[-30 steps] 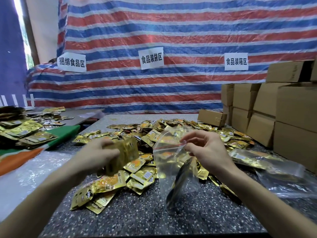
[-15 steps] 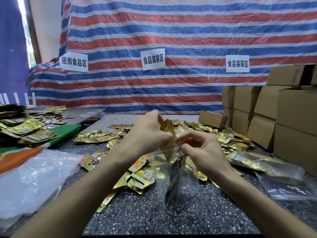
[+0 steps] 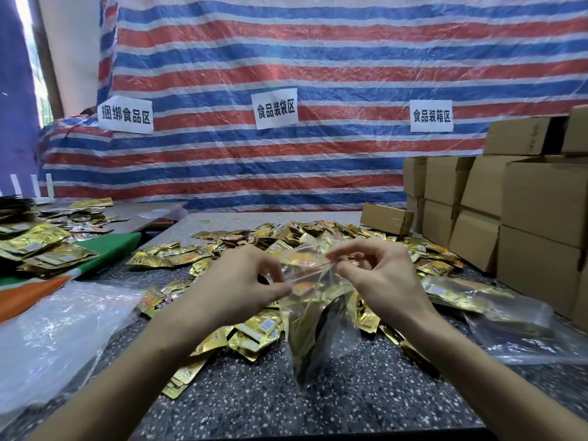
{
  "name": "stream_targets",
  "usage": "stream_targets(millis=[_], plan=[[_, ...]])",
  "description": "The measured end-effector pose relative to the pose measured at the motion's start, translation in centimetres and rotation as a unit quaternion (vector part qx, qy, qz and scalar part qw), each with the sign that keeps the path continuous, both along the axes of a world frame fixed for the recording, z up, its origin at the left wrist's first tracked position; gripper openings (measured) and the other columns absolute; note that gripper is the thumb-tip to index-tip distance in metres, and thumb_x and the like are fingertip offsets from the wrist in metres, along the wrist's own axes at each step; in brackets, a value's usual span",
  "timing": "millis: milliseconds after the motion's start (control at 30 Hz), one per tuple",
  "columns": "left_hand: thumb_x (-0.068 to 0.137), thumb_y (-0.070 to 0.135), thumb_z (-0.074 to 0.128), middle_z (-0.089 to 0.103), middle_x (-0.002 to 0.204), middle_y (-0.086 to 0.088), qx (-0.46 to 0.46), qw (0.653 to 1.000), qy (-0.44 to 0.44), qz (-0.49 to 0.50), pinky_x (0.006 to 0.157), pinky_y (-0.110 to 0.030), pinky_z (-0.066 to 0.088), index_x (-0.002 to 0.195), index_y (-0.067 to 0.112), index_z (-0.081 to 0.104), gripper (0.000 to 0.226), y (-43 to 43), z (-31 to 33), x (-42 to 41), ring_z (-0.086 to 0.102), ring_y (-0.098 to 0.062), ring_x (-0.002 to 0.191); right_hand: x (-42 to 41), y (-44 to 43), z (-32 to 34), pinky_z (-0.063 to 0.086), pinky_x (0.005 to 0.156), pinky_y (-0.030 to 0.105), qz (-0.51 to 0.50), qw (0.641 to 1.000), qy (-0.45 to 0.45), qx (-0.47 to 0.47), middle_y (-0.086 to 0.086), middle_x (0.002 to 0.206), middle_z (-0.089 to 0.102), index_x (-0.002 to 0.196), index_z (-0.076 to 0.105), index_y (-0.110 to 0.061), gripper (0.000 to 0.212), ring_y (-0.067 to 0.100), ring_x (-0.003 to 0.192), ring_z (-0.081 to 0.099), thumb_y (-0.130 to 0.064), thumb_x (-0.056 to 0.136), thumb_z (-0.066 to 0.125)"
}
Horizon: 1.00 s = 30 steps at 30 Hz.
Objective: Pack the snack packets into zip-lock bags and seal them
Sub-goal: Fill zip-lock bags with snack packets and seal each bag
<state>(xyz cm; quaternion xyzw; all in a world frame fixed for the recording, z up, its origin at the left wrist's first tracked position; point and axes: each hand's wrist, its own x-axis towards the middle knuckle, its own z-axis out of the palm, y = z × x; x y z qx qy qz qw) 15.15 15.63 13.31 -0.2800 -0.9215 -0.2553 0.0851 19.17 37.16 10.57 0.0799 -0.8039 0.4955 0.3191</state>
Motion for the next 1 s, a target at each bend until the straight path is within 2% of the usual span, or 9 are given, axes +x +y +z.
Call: stream_targets(millis=[100, 167, 267, 367, 433, 567, 767, 833, 1000], plan=[[0.088, 0.035, 0.071, 0.073, 0.088, 0.002, 0.066, 0.997, -0.018, 0.023, 0.060, -0.033, 0.059, 0.078, 0.024, 0.073, 0.015, -0.6, 0.5, -0.3, 0.067, -0.014, 0.071, 0.0, 0.3, 0.4, 0.047, 0.094, 0.036, -0.003, 0.999, -0.023, 0.047, -0.010, 0.116, 0.054, 0.080, 0.077, -0.037, 0.015, 0.004, 0.110, 0.051, -0.023, 0.073, 0.080], [0.089, 0.025, 0.072, 0.073, 0.083, -0.002, 0.113, 0.992, -0.058, 0.013, 0.062, -0.032, 0.062, 0.079, 0.017, 0.073, 0.012, -0.9, 0.7, -0.4, 0.070, -0.019, 0.071, -0.2, 0.4, 1.0, 0.042, 0.098, 0.041, 0.047, 0.997, -0.059, 0.024, -0.012, 0.128, 0.054, 0.080, 0.073, -0.033, 0.019, 0.008, 0.122, 0.049, -0.022, 0.064, 0.071], [0.090, 0.014, 0.068, 0.072, 0.082, -0.006, 0.146, 0.984, -0.096, -0.032, 0.068, -0.030, 0.062, 0.082, 0.010, 0.071, 0.009, -1.0, 0.7, -0.4, 0.072, -0.016, 0.072, -1.8, 1.1, 1.4, 0.048, 0.088, 0.041, 0.122, 0.977, -0.114, -0.132, 0.009, 0.131, 0.059, 0.094, 0.063, -0.020, 0.038, 0.024, 0.115, 0.057, 0.001, 0.063, 0.061], [0.088, 0.009, 0.069, 0.074, 0.082, -0.004, 0.160, 0.983, -0.072, -0.058, 0.073, -0.030, 0.062, 0.088, 0.011, 0.073, 0.005, -1.0, 0.4, -0.4, 0.072, -0.013, 0.074, -3.6, 1.8, 1.4, 0.053, 0.092, 0.046, 0.170, 0.953, -0.183, -0.171, 0.016, 0.128, 0.065, 0.115, 0.059, -0.014, 0.054, 0.031, 0.113, 0.064, 0.024, 0.079, 0.049], [0.085, 0.006, 0.073, 0.075, 0.082, -0.007, 0.197, 0.976, -0.066, -0.063, 0.070, -0.030, 0.062, 0.094, 0.011, 0.072, 0.010, -1.2, 0.2, -0.6, 0.073, -0.016, 0.073, -4.1, 2.1, 1.1, 0.057, 0.090, 0.047, 0.187, 0.948, -0.208, -0.150, 0.012, 0.112, 0.074, 0.117, 0.062, -0.010, 0.043, 0.030, 0.103, 0.071, 0.019, 0.085, 0.058], [0.077, 0.001, 0.079, 0.076, 0.076, -0.009, 0.278, 0.957, -0.073, -0.036, 0.061, -0.025, 0.059, 0.101, 0.011, 0.066, 0.029, -2.1, -0.6, -1.2, 0.074, -0.021, 0.068, -4.0, 2.5, 0.1, 0.062, 0.081, 0.039, 0.129, 0.970, -0.169, -0.117, 0.012, 0.094, 0.077, 0.095, 0.074, 0.001, 0.016, 0.033, 0.093, 0.074, 0.004, 0.080, 0.074], [0.072, 0.015, 0.081, 0.074, 0.073, -0.015, 0.305, 0.939, -0.158, -0.015, 0.058, -0.025, 0.057, 0.074, 0.006, 0.078, 0.009, -3.8, -2.0, -2.6, 0.071, -0.023, 0.063, -3.0, 3.1, -0.2, 0.060, 0.061, 0.026, 0.099, 0.965, -0.138, -0.202, 0.019, 0.089, 0.077, 0.092, 0.074, 0.006, 0.035, 0.029, 0.077, 0.076, -0.009, 0.060, 0.080], [0.070, 0.022, 0.081, 0.074, 0.073, -0.014, 0.291, 0.943, -0.161, -0.005, 0.057, -0.024, 0.054, 0.073, 0.009, 0.079, 0.013, -3.9, -2.3, -2.7, 0.068, -0.019, 0.061, -2.7, 3.4, 0.2, 0.059, 0.058, 0.026, 0.109, 0.963, -0.147, -0.196, 0.017, 0.087, 0.077, 0.087, 0.076, 0.003, 0.029, 0.024, 0.072, 0.074, -0.010, 0.062, 0.079], [0.080, 0.015, 0.077, 0.074, 0.069, -0.004, 0.297, 0.949, -0.110, 0.001, 0.051, -0.014, 0.048, 0.075, 0.012, 0.078, 0.005, -4.0, -1.3, -3.5, 0.063, -0.004, 0.055, -1.7, 4.2, 2.2, 0.057, 0.060, 0.024, 0.128, 0.972, -0.145, -0.132, 0.013, 0.085, 0.076, 0.078, 0.079, -0.007, 0.012, 0.018, 0.072, 0.072, -0.015, 0.069, 0.076]])
